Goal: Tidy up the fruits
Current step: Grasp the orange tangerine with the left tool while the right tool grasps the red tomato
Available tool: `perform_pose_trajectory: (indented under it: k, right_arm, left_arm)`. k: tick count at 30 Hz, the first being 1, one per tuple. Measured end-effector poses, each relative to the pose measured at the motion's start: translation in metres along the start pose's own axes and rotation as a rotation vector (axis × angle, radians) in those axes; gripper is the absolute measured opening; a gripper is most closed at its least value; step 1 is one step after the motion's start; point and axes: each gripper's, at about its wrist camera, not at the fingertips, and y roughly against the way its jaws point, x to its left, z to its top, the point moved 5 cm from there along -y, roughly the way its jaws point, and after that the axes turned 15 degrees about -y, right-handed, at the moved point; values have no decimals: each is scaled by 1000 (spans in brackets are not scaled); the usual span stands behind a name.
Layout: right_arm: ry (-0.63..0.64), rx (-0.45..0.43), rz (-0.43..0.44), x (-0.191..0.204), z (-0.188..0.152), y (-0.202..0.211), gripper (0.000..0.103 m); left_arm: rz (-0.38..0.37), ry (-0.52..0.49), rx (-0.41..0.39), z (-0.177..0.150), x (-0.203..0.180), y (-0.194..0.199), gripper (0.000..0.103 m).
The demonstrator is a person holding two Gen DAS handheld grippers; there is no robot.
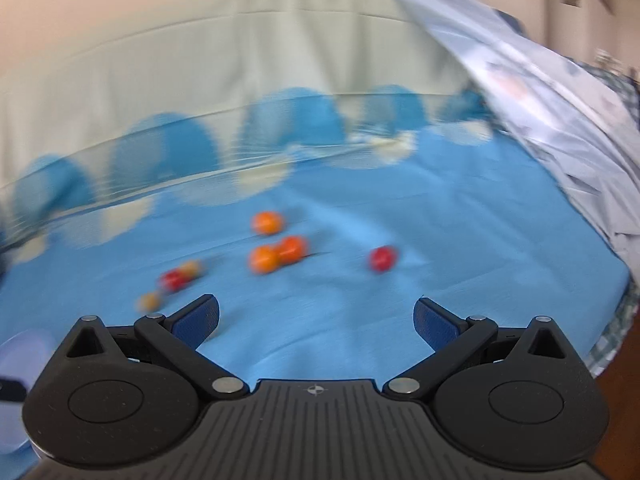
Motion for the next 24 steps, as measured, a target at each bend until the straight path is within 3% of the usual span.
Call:
perform_pose_trajectory:
  k: [4, 13, 16, 19, 24]
  right_arm:
    - [-75, 62, -64, -26, 17, -75, 103]
    - [-90, 118, -116, -40, 17, -199, 102]
    - [-79, 125, -164, -47, 12, -224, 103]
    - [-31, 54, -163, -44, 8, -230, 102]
    - [-44, 22, -132, -50, 15, -229, 99]
  left_arm:
    - [81, -101, 70, 30, -14, -70, 103]
    - [35, -204, 144, 66, -30, -143, 103]
    - [13, -254, 137, 75, -41, -150, 103]
    - [-2, -302, 114, 82, -48, -155, 103]
    - [-54, -273, 89, 86, -49, -152, 96]
